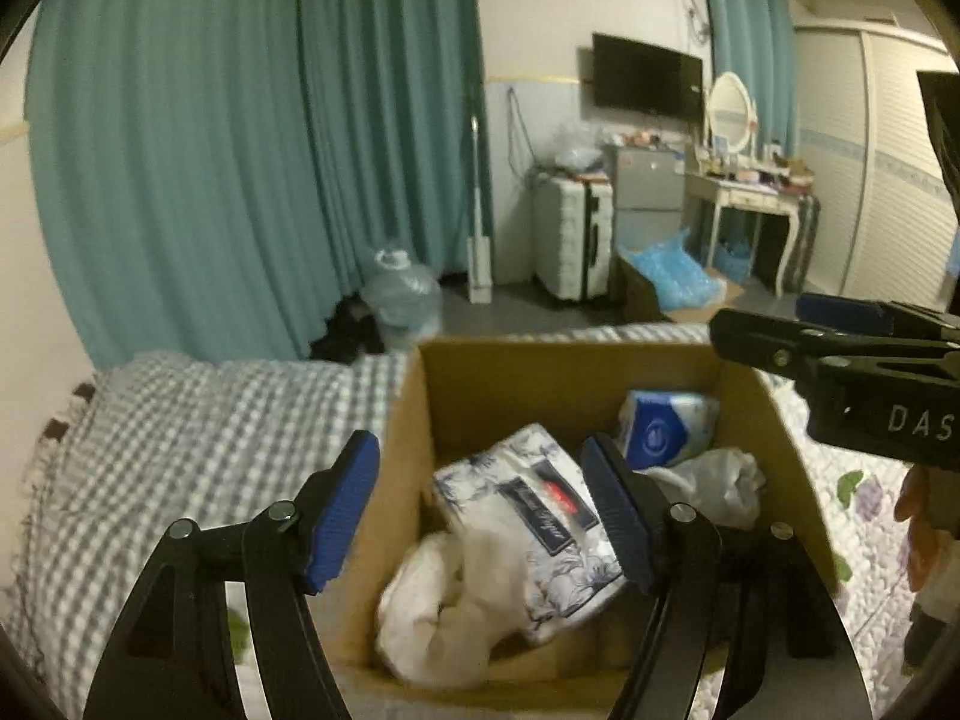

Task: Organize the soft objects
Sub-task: 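Carry the scrunchie and tissue pack over the box and release both, then move both tools back toward the remaining items beside the box, then grasp the white plastic piece with the right tool while the left tool grasps the pipe-cleaner loop, then carry both items over the box and release them inside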

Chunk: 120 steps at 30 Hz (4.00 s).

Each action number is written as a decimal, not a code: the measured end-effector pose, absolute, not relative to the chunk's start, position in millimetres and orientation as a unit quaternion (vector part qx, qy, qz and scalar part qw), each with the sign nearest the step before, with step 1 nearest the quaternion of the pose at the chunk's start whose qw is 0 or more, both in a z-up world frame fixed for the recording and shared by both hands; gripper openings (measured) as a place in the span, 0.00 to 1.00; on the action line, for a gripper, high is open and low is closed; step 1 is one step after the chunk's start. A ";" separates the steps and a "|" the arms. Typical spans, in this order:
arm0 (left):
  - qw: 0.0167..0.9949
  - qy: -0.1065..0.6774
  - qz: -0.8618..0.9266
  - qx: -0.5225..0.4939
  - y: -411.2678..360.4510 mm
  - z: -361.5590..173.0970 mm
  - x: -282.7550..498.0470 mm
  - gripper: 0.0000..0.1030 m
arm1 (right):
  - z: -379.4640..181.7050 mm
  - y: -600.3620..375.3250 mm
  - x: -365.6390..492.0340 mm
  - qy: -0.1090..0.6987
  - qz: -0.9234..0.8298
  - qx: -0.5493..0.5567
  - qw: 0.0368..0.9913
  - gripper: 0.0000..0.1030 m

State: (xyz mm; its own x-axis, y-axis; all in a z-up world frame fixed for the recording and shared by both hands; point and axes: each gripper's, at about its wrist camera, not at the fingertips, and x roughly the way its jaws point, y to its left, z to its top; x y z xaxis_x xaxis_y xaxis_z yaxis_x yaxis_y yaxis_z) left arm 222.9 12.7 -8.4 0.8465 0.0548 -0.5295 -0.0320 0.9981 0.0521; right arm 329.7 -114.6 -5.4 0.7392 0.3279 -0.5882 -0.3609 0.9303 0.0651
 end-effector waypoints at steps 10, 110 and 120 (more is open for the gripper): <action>0.983 0.177 0.018 0.039 27.2 84.2 114.4 0.78 | 83.0 -125.0 240.3 0.248 0.176 -0.031 0.952 0.95; 0.961 0.271 -0.049 0.013 50.1 22.9 66.5 0.55 | 9.4 -67.5 135.0 0.320 0.232 -0.080 0.915 0.28; 0.969 0.241 -0.042 0.034 34.8 58.8 123.6 0.55 | 76.8 -75.5 186.4 0.286 0.257 -0.073 0.920 0.28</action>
State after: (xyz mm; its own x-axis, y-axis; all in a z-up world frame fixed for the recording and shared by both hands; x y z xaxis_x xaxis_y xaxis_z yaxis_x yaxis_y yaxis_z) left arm 123.6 34.8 58.8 0.8798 -0.0655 -0.4708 0.0986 0.9941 0.0459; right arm 186.4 -75.5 76.8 0.7048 0.4307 -0.5637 -0.5140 0.8577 0.0127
